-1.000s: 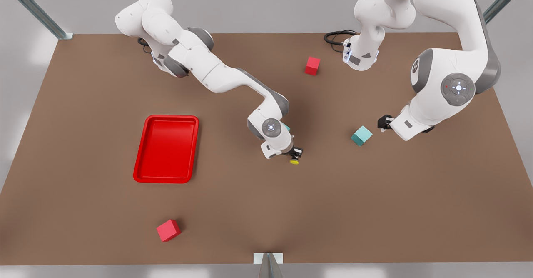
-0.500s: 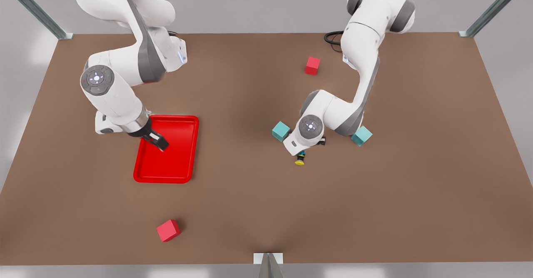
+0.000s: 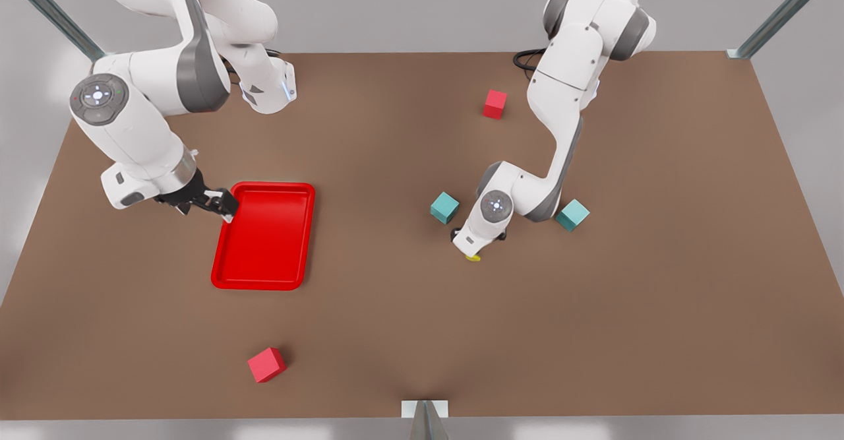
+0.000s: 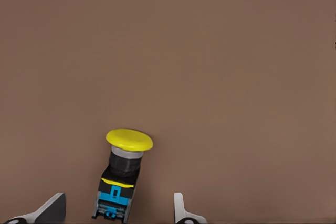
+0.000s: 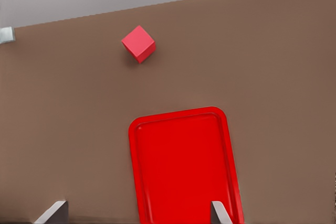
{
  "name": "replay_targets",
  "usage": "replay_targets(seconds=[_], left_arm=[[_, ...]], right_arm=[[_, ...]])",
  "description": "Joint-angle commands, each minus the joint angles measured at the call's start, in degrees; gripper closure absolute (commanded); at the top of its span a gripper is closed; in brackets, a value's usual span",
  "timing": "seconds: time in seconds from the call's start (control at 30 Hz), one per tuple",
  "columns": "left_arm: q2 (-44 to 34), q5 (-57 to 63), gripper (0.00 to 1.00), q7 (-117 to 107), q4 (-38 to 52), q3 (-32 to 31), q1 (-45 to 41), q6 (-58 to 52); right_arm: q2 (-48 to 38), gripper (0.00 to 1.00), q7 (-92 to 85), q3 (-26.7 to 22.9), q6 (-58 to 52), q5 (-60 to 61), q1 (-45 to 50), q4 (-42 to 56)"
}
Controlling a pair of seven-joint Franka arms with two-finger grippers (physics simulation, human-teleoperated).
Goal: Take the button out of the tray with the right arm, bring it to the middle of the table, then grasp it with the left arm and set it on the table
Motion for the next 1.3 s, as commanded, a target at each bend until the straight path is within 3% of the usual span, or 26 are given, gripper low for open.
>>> replay_targets(seconds=[0.0, 0.37, 0.43, 0.63, 0.73, 0.77, 0.9, 1.03, 1.27], left_arm=[[0.5, 0.2, 0.0, 22.4, -0.4, 0.0, -0.2, 2.7], [3.7, 0.2, 0.0, 23.1, 0.4, -0.4, -0.4, 3.3], [3.6, 0.2, 0.06, 23.1, 0.4, -0.4, -0.4, 3.3], [2.6, 0.3, 0.07, 23.8, 0.5, -0.3, -0.3, 2.7], [2.5, 0.3, 0.33, 24.3, 0.5, -0.1, -0.2, 2.7], [2.6, 0.3, 0.36, 24.4, 0.5, -0.2, 0.5, 2.7], [2.9, 0.4, 0.38, 24.7, 0.5, -0.3, 1.1, 2.8], [2.9, 0.2, 0.51, 24.5, 0.5, -0.4, 1.1, 2.8], [3.7, -0.2, 0.51, 24.5, 0.5, -0.4, 0.2, 2.7]], right_arm=[[0.2, 0.0, -18.3, 0.1, -0.1, -0.3, -0.6, 0.0], [1.6, 0.0, -18.2, -0.5, 2.8, -1.3, -2.9, 1.4], [1.5, 0.0, -18.1, -0.1, 0.1, -0.5, -2.8, 1.3], [1.9, 0.0, -18.0, 0.0, 0.3, -0.4, -2.6, 1.6], [1.9, 0.0, -17.9, 0.1, 0.4, -0.3, -2.6, 1.6], [1.9, 0.0, -17.9, 0.1, 0.4, -0.3, -2.6, 1.6], [1.9, 0.0, -17.8, 0.1, 0.4, -0.3, -2.6, 1.6], [1.9, 0.0, -17.8, 0.1, 0.4, -0.4, -2.6, 1.6], [1.9, 0.0, -18.0, 0.0, 0.3, -0.4, -3.3, 1.6]])
